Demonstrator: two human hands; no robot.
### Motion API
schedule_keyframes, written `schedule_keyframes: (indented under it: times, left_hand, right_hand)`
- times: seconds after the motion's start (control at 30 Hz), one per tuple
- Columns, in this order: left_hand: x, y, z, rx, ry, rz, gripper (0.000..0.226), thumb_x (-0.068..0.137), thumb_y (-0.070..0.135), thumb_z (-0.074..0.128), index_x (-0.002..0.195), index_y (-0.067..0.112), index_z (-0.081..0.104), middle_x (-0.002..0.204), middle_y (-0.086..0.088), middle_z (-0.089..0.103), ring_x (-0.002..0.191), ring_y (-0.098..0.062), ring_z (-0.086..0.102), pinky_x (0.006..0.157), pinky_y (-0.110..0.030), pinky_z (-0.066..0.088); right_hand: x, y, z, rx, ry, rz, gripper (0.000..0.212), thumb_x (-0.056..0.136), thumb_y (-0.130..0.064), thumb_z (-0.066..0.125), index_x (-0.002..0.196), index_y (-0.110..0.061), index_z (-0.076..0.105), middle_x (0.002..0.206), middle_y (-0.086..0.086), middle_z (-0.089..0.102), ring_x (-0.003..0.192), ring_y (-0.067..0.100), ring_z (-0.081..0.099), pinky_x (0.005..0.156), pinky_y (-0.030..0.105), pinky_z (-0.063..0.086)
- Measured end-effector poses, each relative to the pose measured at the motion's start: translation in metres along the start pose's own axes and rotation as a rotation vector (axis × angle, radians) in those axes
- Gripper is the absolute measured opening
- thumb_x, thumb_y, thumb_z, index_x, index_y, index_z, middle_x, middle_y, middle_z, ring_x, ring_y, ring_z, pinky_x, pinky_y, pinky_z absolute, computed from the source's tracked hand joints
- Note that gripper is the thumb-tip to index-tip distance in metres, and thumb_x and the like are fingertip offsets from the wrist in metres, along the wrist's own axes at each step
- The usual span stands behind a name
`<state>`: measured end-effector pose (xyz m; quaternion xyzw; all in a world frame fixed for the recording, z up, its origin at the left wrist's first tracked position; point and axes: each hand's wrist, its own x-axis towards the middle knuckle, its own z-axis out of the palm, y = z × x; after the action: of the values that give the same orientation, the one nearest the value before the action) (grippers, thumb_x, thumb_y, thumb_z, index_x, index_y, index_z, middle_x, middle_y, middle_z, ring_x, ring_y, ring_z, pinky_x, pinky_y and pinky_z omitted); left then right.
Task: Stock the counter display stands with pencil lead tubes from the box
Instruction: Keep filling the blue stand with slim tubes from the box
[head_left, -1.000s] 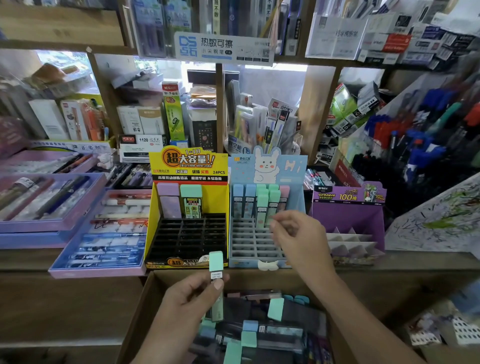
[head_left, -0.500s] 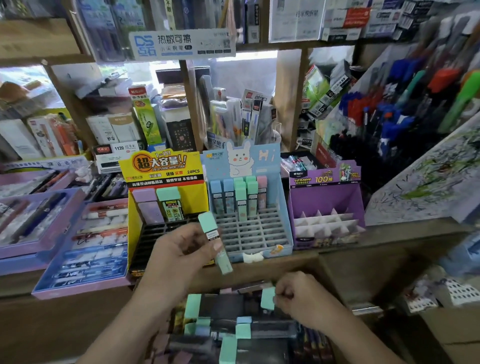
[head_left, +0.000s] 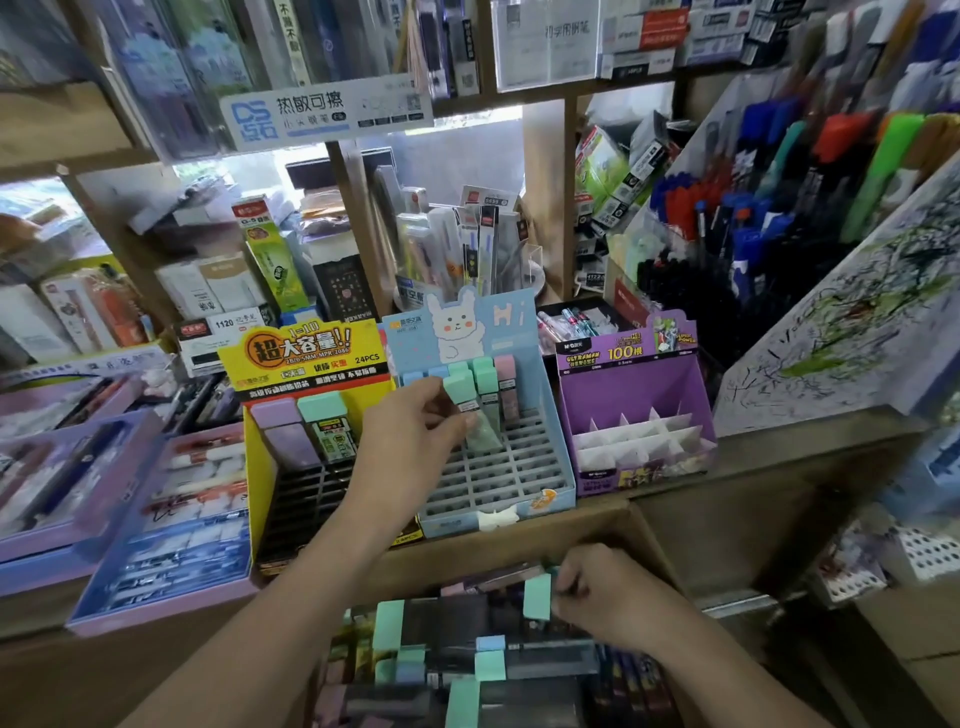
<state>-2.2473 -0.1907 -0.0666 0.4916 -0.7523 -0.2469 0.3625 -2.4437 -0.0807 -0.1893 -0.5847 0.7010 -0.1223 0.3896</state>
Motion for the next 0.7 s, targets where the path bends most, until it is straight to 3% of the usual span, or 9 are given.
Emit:
schedule_keyframes:
  times: [0.1, 0.17, 0.7]
  left_hand:
    - [0.003, 0.000, 0.007, 0.080, 0.057, 0.076, 0.024, 0.085, 0.025, 0.079, 0.076, 0.035, 0.059, 0.074, 0.017, 0.068, 0.074, 0.007, 0.064, 0.059, -0.009, 0.043]
    - [0.003, 0.000, 0.012, 0.114, 0.079, 0.117, 0.035, 0.086, 0.022, 0.079, 0.074, 0.041, 0.052, 0.071, 0.020, 0.064, 0.076, 0.011, 0.062, 0.057, -0.003, 0.042]
    - [0.004, -0.003, 0.029, 0.237, 0.110, 0.127, 0.027, 0.088, 0.026, 0.076, 0.078, 0.029, 0.050, 0.067, 0.025, 0.052, 0.066, 0.005, 0.058, 0.057, -0.007, 0.041]
  right_hand:
    - [-0.002, -0.001, -0.001, -0.007, 0.013, -0.007, 0.008, 0.094, -0.029, 0.069, 0.093, -0.021, 0.071, 0.092, -0.006, 0.073, 0.086, 0.006, 0.068, 0.083, 0.029, 0.058]
    - [-0.004, -0.002, -0.002, -0.004, 0.008, -0.005, 0.008, 0.094, -0.029, 0.069, 0.094, -0.021, 0.072, 0.093, -0.005, 0.074, 0.087, 0.007, 0.069, 0.087, 0.033, 0.059]
    - [-0.005, -0.003, -0.003, -0.006, 0.004, -0.004, 0.008, 0.095, -0.030, 0.068, 0.098, -0.023, 0.069, 0.099, -0.006, 0.070, 0.092, 0.010, 0.065, 0.089, 0.033, 0.057]
